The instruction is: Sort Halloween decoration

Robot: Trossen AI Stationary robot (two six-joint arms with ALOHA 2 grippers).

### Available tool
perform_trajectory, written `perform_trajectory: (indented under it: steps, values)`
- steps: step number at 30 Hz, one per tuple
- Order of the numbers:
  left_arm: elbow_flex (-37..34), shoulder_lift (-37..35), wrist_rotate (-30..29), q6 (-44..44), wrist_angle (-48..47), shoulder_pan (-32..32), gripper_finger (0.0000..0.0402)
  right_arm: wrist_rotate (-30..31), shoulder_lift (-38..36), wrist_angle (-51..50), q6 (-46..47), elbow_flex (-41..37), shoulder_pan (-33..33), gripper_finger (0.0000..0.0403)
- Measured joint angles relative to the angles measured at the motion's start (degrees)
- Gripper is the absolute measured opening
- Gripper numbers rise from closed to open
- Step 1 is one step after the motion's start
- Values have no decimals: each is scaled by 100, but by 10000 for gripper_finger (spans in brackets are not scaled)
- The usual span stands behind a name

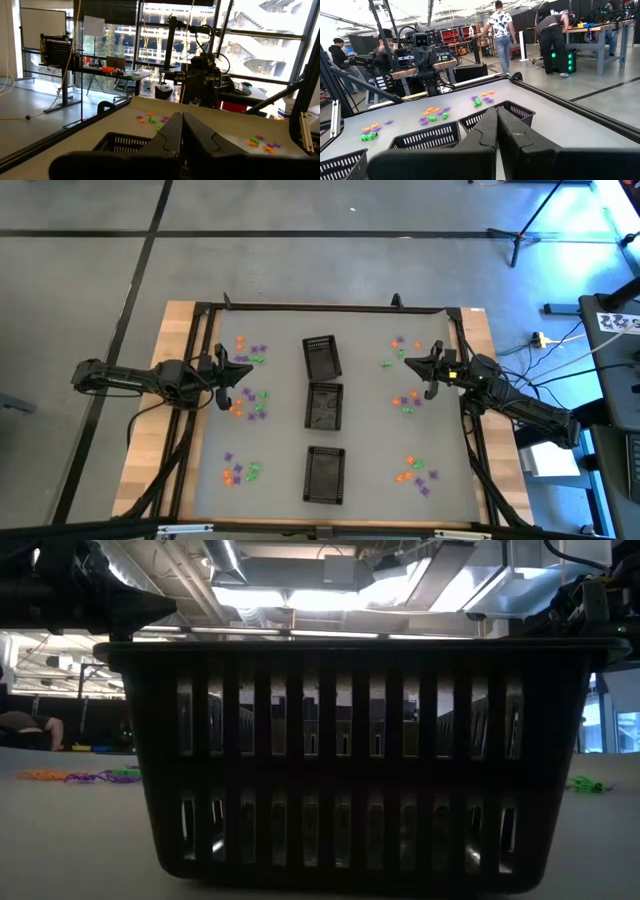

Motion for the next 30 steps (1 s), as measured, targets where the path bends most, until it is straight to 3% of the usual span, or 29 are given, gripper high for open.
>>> perform_trajectory:
  steps: [18,25,30]
  values:
    - [0,-1,-1,0,0,0,7,8,0,5,-1,-2,0,7]
    - [0,-1,-1,1,0,0,7,1172,-1,539,-1,-1,0,7]
    - [1,0,0,1,0,0,7,1652,-2,525,-1,-1,0,7]
